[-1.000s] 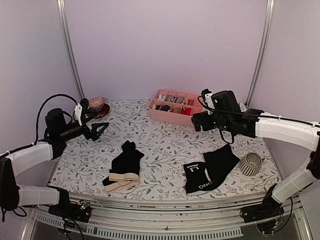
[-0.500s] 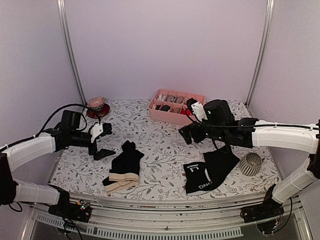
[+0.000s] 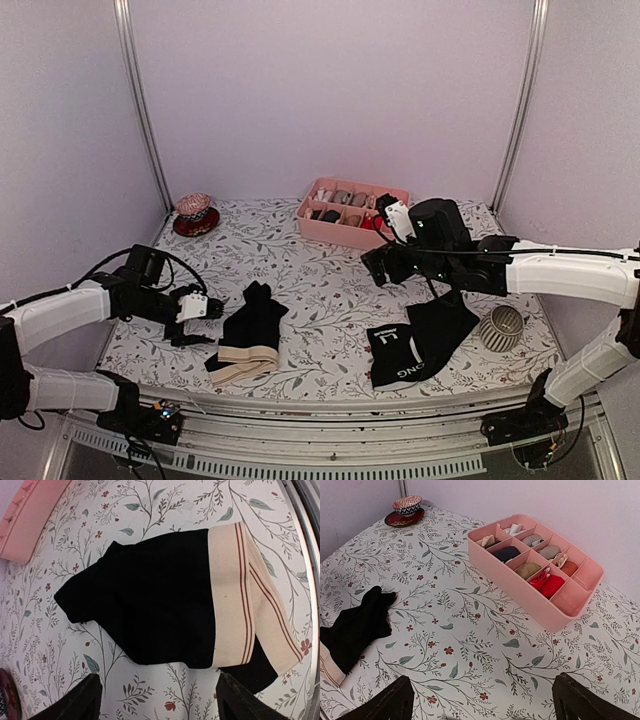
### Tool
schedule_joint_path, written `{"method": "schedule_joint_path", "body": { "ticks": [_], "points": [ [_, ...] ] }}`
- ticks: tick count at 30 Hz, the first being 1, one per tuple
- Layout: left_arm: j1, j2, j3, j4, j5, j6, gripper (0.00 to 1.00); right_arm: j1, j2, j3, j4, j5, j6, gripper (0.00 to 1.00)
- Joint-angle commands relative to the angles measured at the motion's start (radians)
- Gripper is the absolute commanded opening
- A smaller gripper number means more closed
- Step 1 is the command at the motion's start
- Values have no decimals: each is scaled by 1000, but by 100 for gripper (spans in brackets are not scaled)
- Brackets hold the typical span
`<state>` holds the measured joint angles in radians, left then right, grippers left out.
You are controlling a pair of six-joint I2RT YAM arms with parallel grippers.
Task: Roll the underwear
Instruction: Pick up the underwear from the center of the board.
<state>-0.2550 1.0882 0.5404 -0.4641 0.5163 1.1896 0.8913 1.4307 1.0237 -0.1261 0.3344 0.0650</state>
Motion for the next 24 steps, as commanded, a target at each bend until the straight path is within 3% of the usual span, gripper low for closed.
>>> {"method": "schedule_joint_path", "body": {
  "ticks": [1, 8, 16, 24],
  "points": [
    [-9, 37, -12, -30, -11, 75, 78, 8, -32, -11, 18, 35, -7, 99],
    [-12, 114, 19, -23, -26, 63, 51, 8, -12, -7, 16, 46, -8, 99],
    [-44, 50, -59, 121, -57, 51, 53, 8, 4, 3, 6, 45, -8, 99],
    [-80, -21, -112, 166, -98, 68, 53, 9, 6, 5, 4, 43, -7, 99]
  ]
}}
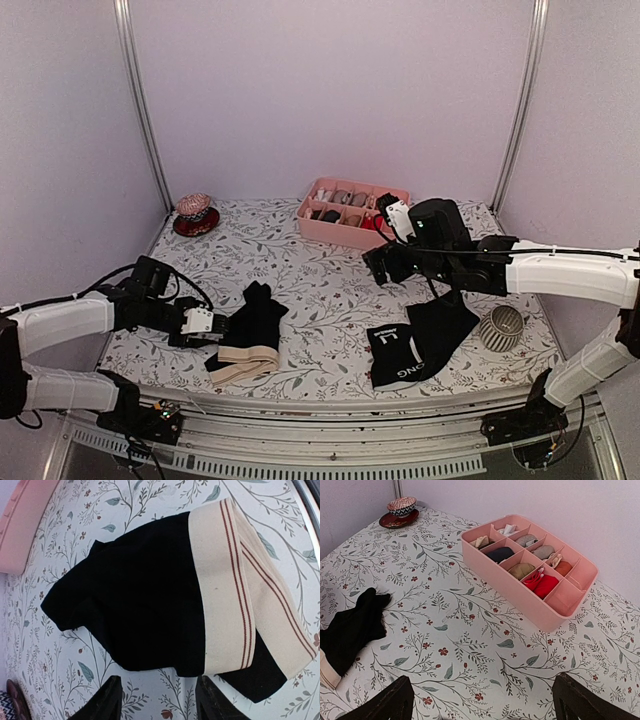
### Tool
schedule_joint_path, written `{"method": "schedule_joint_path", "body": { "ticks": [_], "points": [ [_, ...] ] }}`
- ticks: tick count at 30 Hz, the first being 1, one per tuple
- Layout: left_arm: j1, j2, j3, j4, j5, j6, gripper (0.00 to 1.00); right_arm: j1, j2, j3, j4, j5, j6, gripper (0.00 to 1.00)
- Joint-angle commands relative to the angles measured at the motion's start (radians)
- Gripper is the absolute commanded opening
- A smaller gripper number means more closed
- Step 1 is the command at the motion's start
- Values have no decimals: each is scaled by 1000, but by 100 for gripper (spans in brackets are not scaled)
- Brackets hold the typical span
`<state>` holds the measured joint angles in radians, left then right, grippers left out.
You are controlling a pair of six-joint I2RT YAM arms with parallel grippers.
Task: Roll the underwear
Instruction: Pick up the underwear from the center of the board.
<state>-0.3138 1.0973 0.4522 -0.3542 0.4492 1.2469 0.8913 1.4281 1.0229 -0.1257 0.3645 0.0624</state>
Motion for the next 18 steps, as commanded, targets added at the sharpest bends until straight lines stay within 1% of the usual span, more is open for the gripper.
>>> {"method": "schedule_joint_path", "body": {
  "ticks": [1, 6, 12, 17, 18],
  "points": [
    [-22, -34, -32, 66, -41, 16, 53, 8, 9, 6, 4, 12, -3, 99],
    [-45, -14, -57, 111, -127, 23, 53, 9, 12, 8, 3, 11, -1, 99],
    [-71, 34, -66, 147, -144, 29, 52, 8, 15, 8, 2, 13, -1, 99],
    [-112, 64, -78, 188, -182, 26, 50, 9, 32, 17, -7, 17, -1, 99],
    [-119, 67, -77, 191, -182, 25, 48, 8, 34, 18, -9, 17, 0, 99]
  ]
}}
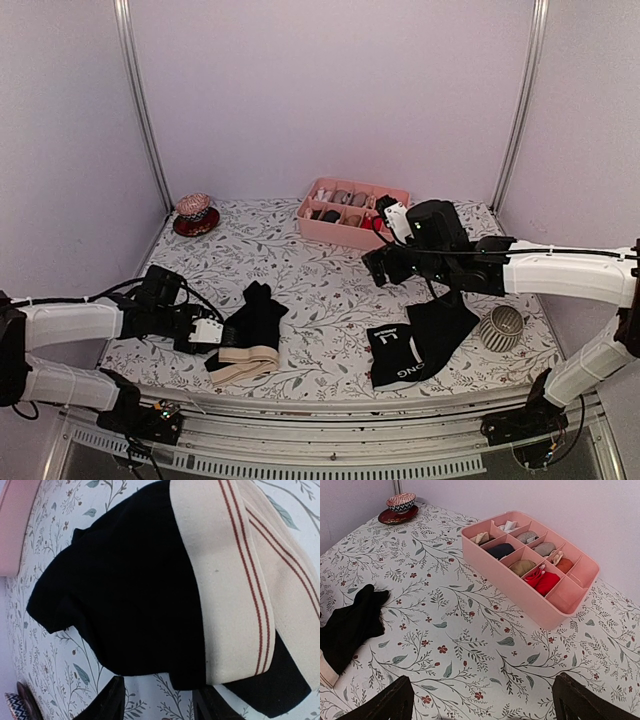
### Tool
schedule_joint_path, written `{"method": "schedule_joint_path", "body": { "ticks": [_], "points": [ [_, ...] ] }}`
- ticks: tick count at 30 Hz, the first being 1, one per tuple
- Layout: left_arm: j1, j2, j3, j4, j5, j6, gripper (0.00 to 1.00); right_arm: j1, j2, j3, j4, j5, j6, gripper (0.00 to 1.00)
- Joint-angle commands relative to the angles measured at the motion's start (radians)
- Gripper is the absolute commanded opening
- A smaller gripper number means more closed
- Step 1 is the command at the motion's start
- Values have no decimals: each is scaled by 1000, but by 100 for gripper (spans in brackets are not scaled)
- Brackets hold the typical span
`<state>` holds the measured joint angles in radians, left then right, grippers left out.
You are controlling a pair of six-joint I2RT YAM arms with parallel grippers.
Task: Roll the underwear
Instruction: Pick up the underwear from the center of the board.
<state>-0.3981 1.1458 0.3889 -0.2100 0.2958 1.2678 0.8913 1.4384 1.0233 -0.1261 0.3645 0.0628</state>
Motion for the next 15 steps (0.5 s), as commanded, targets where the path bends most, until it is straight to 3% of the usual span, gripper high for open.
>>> {"method": "schedule_joint_path", "body": {
  "ticks": [1, 15],
  "points": [
    [-41, 21, -14, 47, -28, 4, 46, 8, 26, 20, -9, 16, 0, 99],
    [-103, -51, -44, 64, -4, 8, 15, 10, 43, 26, -10, 12, -3, 99]
  ]
}}
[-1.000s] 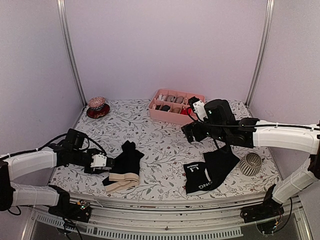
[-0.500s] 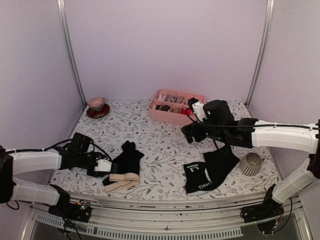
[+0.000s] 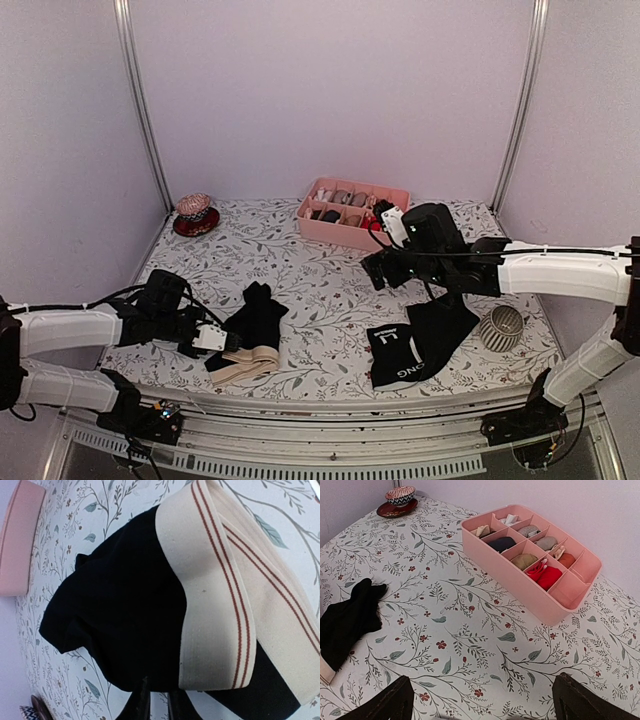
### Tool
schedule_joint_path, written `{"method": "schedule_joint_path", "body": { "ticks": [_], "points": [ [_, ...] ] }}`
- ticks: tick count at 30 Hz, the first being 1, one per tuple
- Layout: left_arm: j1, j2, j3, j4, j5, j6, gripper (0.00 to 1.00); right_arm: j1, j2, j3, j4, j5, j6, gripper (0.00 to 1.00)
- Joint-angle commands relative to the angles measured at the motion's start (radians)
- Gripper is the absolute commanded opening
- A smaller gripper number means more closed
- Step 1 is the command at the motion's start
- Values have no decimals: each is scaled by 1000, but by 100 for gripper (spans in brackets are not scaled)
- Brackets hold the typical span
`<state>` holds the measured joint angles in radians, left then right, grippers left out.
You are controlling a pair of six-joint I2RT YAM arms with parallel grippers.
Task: Roll the underwear
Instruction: Pick up the underwear from the center of the board.
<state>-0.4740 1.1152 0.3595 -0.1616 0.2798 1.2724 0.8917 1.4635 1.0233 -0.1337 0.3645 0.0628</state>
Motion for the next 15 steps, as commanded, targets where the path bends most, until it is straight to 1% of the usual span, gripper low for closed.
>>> {"method": "schedule_joint_path", "body": {
  "ticks": [1, 2, 3, 9, 11, 12, 15],
  "points": [
    [-32, -22, -15, 15, 12, 1, 12, 10, 20, 25, 1, 12, -6, 99],
    [-38, -23, -15, 15, 12, 1, 9, 10, 22, 23, 4, 10, -8, 99],
    [-44, -24, -16, 14, 12, -1, 0, 11, 22, 22, 6, 9, -11, 99],
    [-57, -30, 1, 15, 40, -32, 0, 47, 21, 6, 45, 27, -43, 99],
    [-58, -36, 21, 13, 59, -75, 0, 65, 10, -11, 78, 41, -52, 99],
    [-58, -39, 38, 11, 71, -104, 0, 76, 3, -22, 97, 41, -90, 99],
    [-66, -40, 101, 0, 105, -196, 0, 106, -19, -50, 152, 41, -136, 99]
  ]
}}
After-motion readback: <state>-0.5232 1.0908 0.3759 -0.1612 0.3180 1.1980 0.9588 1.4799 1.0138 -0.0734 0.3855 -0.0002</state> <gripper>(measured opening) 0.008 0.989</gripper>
